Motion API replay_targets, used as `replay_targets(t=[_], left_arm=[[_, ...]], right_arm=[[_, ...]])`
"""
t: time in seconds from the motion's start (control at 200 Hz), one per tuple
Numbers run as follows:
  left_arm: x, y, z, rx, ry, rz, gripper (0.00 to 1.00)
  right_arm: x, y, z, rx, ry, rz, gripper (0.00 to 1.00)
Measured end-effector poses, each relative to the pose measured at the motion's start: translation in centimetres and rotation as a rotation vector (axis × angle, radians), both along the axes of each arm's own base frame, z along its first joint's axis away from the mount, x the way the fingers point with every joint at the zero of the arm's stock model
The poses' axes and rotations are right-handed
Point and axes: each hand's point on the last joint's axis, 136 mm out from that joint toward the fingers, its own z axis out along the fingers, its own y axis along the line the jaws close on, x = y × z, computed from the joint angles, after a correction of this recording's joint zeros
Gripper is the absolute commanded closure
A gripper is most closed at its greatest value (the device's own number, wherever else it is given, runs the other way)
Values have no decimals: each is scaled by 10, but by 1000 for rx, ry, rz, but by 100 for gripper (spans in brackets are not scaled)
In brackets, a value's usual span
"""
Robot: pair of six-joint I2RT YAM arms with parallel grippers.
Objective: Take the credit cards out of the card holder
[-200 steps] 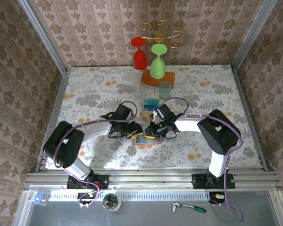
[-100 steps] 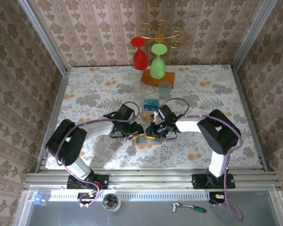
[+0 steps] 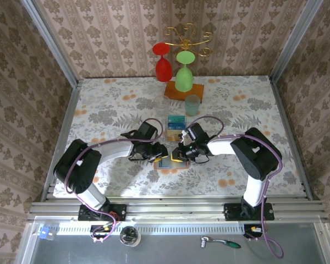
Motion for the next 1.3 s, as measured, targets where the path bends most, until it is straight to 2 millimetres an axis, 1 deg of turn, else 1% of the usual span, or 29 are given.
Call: replay_targets(t=[0.18, 0.33, 0.48, 0.595, 0.69, 0.855, 1.035, 1.115, 1.3], left_arm=[[-2, -3, 0, -2, 2, -4, 70], [-2, -3, 0, -3, 4, -3, 71], [0, -6, 4, -11, -2, -1, 71], [3, -11, 14, -29, -24, -7, 71], [7, -21, 25, -50, -48, -20, 70], [8, -35, 40, -80, -76, -46, 67], [7, -50, 47, -103, -84, -70, 61], [6, -57, 43, -104, -77, -83, 61], [1, -68, 23, -94, -39, -106, 60]], right_arm=[[0, 0, 0, 1, 1, 1, 89], [0, 0, 0, 4, 5, 0, 81], [-2, -1, 5, 5, 5, 5, 78], [-4, -5, 15, -5, -3, 6, 77], [0, -9, 30, -10, -31, -2, 77], [12, -27, 52, -63, -94, -40, 75], [15, -55, 61, -165, -135, -81, 72], [15, -67, 63, -204, -145, -97, 71], [17, -88, 70, -254, -167, -134, 69]])
